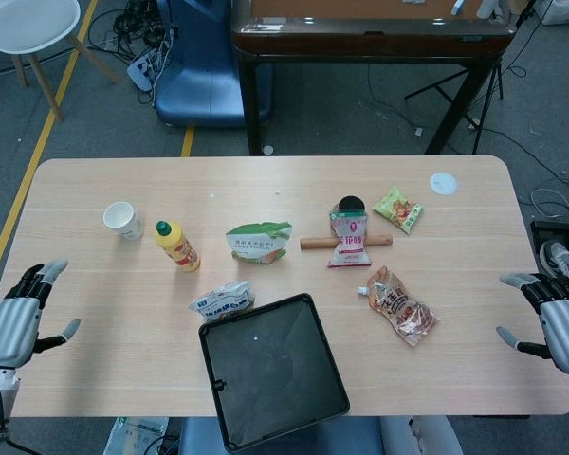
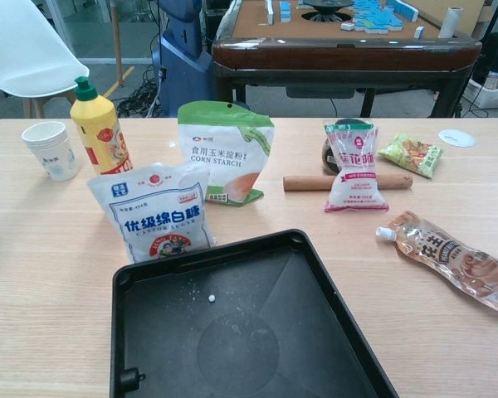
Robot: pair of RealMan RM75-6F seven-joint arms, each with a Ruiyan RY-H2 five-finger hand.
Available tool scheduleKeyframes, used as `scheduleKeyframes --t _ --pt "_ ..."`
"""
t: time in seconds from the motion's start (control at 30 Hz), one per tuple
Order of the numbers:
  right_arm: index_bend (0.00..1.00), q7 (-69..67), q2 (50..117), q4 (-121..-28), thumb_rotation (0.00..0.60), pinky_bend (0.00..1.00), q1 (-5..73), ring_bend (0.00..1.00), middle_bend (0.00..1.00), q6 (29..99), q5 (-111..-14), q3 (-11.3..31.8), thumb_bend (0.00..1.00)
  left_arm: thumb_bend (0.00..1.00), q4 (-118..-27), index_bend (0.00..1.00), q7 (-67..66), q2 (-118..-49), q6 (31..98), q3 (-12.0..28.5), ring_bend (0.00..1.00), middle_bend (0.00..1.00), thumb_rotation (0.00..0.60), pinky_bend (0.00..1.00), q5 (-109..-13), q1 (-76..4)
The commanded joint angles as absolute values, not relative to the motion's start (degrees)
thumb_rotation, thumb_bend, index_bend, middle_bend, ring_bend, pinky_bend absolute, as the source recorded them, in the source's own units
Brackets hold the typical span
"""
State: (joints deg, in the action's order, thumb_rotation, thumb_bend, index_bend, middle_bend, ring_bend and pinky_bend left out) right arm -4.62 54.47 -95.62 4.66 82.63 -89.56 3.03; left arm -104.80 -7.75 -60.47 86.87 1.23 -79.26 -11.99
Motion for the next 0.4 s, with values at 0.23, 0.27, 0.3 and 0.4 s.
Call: scheduleKeyframes --t 0.23,0.27,0.3,0.4 --pt "0.24 -3.13 55.08 -95.72 0.600 0.21 5.60 0.20 0.27 81.85 -91.98 1.76 0.20 0.22 -103.33 0.10 -11.15 -63.67 92.49 -1.63 0.08 0.12 0.600 0.25 -82.72 -5.90" --pt "0.24 -3.02 55.13 -95.75 0.600 0.21 5.63 0.20 0.27 81.86 -91.99 1.74 0.20 0.22 -103.31 0.10 -11.36 -63.85 92.64 -1.60 0.08 0.12 0.600 0.25 -82.96 -5.72" --pt "0.24 -2.91 55.17 -95.76 0.600 0.21 5.66 0.20 0.27 81.87 -92.01 1.71 0.20 0.22 -103.26 0.10 -11.53 -64.03 92.73 -1.58 0.08 0.12 0.600 0.25 -83.18 -5.56" --pt "0.24 -2.58 55.25 -95.76 0.600 0.21 5.68 0.20 0.27 82.08 -92.16 1.61 0.20 0.22 -103.25 0.10 -12.52 -64.31 92.40 -1.67 0.08 0.12 0.600 0.25 -83.62 -5.21"
